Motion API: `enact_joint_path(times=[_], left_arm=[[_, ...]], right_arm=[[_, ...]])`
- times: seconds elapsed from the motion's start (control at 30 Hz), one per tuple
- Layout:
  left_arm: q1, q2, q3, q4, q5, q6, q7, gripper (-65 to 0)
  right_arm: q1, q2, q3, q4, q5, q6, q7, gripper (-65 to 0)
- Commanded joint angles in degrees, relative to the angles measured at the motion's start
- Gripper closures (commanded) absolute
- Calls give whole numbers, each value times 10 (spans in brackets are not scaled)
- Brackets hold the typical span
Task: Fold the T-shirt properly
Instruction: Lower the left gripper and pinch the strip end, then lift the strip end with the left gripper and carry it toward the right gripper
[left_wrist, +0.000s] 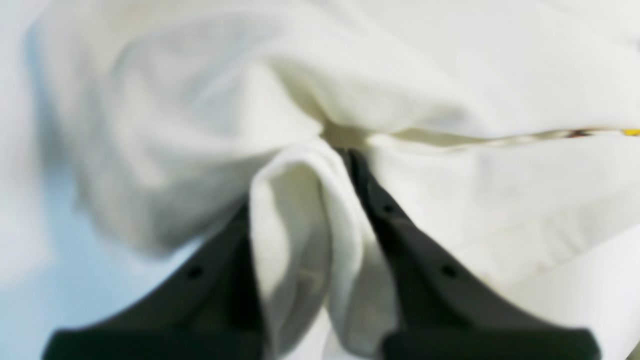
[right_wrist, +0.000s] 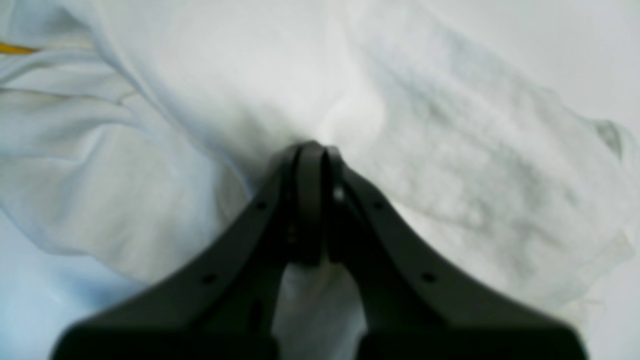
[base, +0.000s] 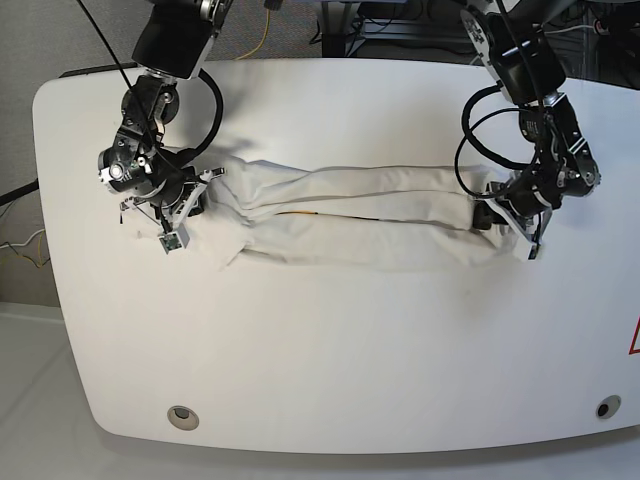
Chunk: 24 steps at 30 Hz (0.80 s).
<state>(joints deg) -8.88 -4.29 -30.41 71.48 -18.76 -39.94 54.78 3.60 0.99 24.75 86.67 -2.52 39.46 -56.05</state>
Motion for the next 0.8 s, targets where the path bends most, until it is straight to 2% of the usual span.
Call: enact_joint_path(times=[0.0,0.53,0.77], left_arm=[[-3,-6,0,6,10,-1,19,-26],[-26,-5,0,8,8,-1,47,-26],[-52,13,0,17,8,-1,73,-26]], right_arm=[[-13,2,0,-11,-38,5,-62,0],[-14,2,2,-11,-38,5,-62,0],[-14,2,2,-11,-38,5,-62,0]])
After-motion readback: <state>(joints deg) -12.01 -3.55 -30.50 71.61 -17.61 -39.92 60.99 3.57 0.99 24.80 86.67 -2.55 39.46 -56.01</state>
